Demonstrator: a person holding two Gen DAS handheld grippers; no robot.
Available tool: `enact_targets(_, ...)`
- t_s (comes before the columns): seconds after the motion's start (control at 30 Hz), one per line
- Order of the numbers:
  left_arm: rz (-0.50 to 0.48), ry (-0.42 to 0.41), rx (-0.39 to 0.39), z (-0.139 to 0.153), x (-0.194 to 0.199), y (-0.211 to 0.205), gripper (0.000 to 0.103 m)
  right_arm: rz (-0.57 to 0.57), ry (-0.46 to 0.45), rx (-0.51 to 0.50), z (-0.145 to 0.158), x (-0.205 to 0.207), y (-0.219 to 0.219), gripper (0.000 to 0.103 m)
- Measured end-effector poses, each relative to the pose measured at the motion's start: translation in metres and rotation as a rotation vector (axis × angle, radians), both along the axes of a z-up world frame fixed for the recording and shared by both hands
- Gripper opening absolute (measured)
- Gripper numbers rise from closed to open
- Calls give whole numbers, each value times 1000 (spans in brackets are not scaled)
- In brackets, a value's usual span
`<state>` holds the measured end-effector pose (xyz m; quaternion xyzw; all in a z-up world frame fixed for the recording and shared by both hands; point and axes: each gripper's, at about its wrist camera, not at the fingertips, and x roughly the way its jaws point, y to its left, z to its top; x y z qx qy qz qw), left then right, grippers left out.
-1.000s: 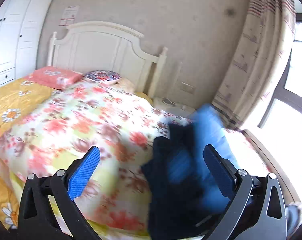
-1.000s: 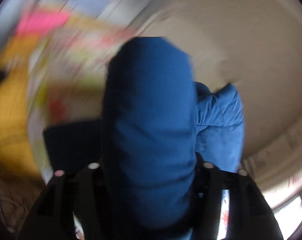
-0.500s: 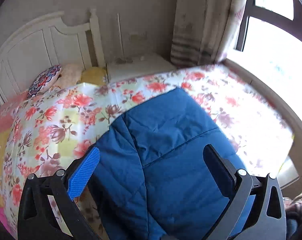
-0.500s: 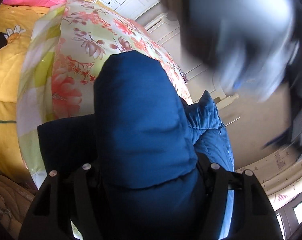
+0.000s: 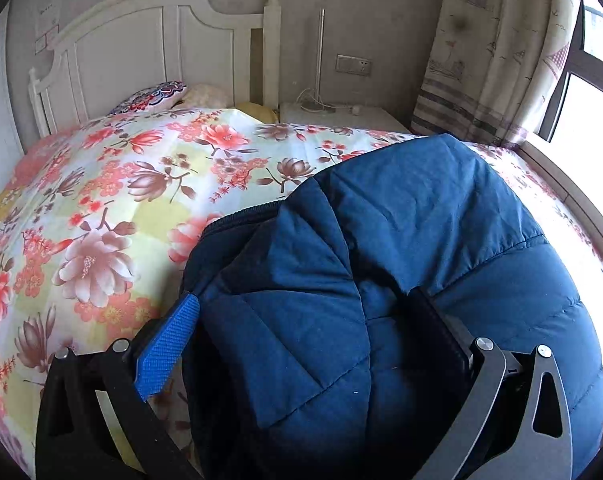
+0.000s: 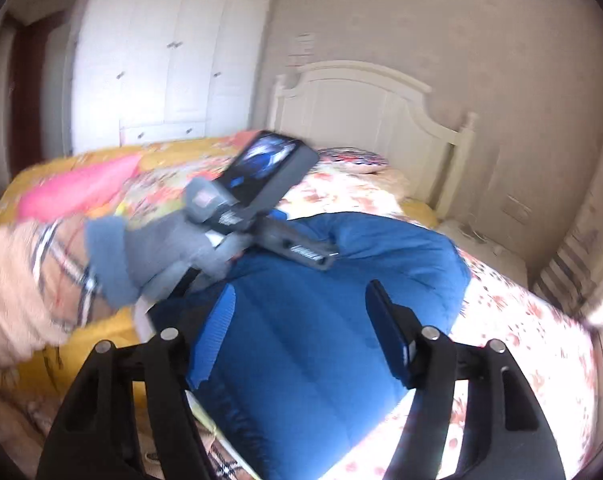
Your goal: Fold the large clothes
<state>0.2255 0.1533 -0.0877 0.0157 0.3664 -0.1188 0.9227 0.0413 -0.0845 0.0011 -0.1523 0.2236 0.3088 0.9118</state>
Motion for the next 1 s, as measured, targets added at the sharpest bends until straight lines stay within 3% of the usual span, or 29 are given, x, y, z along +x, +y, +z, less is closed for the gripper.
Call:
enact_targets(0.07,0,0,-5,1,1,-2,99,52,40,-104,-28,2,26,67)
enact_targets(0.1,0,2,-10,0,2,-1,99,92,124,-222,-57,8,45,70)
enact_targets(0.13,-1,-3,-17,0,1,1,99,111,85,-282,-73,0,54,87)
enact_targets(0.17,0,-3,-18,-1,1,1,99,124,40,-359,-88,-6,64,95)
enact_targets(0.23,15,-11,-8,-2,-2,1,99,106,-75,-549,-110,-16,81,96)
enact_targets(0.27,24,-13,7,-2,-3,0,99,102,-68,-548,-110,-14,82,97)
enact_targets(0.4,95,-41,159,17,-12,-11,99,129,-9,-454,-103,-2,69,97)
enact_targets(0.53,122,-75,165,44,-18,-11,99,138,7,-423,-99,0,58,97)
enact_targets(0.63,188,21,261,24,-11,-13,99,174,34,-376,-90,6,53,97)
enact_targets(0.7,213,20,184,6,-18,-2,99,246,93,-257,-70,13,36,91)
enact_targets(0.77,260,-6,117,-3,-28,11,99,268,141,-141,-46,23,14,67)
enact_targets(0.83,297,-21,72,-8,-36,24,99,212,111,-68,-23,38,-13,65)
enact_targets(0.9,292,-5,28,-11,-36,33,99,117,80,-13,-2,68,-36,58)
enact_targets(0.93,288,0,19,-12,-35,34,99,47,66,16,7,90,-47,51)
enact_targets(1.0,288,-2,21,-13,-34,32,99,-61,63,65,18,130,-62,49)
